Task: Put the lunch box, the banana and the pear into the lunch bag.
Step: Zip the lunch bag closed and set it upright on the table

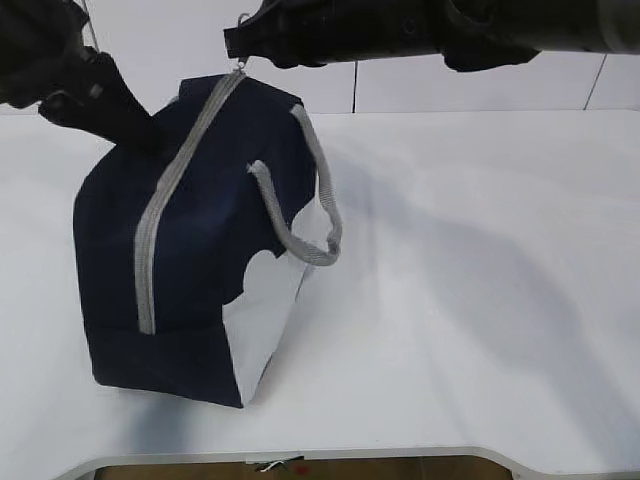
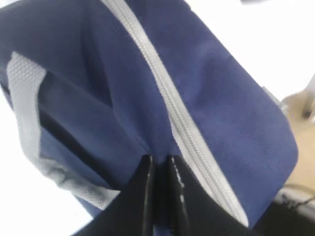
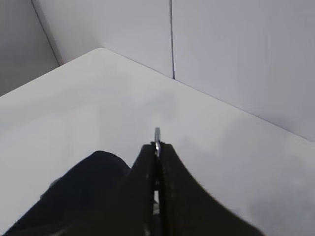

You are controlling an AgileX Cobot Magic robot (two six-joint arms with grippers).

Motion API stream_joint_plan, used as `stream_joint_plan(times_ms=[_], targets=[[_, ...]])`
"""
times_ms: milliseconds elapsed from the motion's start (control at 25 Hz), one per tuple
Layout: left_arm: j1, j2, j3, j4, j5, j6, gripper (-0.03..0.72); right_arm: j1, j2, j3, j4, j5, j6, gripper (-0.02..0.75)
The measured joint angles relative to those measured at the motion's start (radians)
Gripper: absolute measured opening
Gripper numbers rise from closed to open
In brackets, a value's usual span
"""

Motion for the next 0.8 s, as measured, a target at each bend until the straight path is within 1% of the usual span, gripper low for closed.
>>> stream_joint_plan(times_ms=[120, 280, 520, 800], targets=[[0.0, 0.0, -0.027, 0.054, 0.051, 0.026, 0.025, 0.002, 0.002, 0.0, 0.0, 0.024, -0.004, 0.017], [0.0, 0.0, -0.034, 0.097, 0.071, 0.041, 0.024, 0.004, 0.019, 0.0, 0.0, 0.044, -0.012, 0.017], [0.0, -0.012, -0.034, 0.12, 0.083, 0.043, 0.024, -0.022, 0.054, 0.0, 0.0, 0.057, -0.014, 0.017], [0.0, -0.053, -0.038, 0.139, 0.077, 0.046, 0.023, -0.066, 0.077, -0.002, 0.004, -0.007, -0.012, 0.017]])
